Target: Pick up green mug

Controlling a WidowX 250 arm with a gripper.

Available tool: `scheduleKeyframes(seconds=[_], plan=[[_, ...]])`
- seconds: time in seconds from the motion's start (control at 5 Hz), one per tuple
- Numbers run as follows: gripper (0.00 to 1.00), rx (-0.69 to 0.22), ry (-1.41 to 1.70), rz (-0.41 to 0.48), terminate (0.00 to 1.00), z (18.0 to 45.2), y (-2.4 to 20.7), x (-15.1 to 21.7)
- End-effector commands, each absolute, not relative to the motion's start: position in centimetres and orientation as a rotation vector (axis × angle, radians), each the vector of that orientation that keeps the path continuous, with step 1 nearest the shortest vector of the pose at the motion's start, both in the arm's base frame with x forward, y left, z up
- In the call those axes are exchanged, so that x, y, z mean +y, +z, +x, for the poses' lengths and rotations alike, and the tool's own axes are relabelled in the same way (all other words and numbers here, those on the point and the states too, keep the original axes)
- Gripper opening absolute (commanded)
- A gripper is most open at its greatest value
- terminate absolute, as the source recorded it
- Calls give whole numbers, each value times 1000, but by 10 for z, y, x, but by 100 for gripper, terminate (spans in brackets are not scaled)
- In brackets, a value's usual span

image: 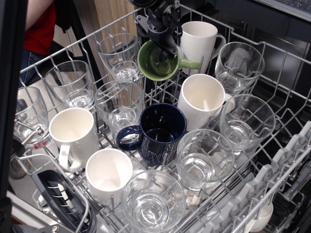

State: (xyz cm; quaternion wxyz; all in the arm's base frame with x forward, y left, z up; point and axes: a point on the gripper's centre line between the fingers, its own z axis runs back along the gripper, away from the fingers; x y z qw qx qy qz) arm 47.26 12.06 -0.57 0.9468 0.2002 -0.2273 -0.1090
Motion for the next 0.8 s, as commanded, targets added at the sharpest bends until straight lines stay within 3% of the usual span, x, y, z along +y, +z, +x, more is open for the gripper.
scheduleKeyframes(seconds=[0.0,0.2,0.4,0.6], plan=[[0,-424,-175,350,0,490,29,123],[0,-412,-162,331,0,490,30,125],[0,-364,-116,234,0,488,40,129],[0,-352,-107,168,0,502,53,138]])
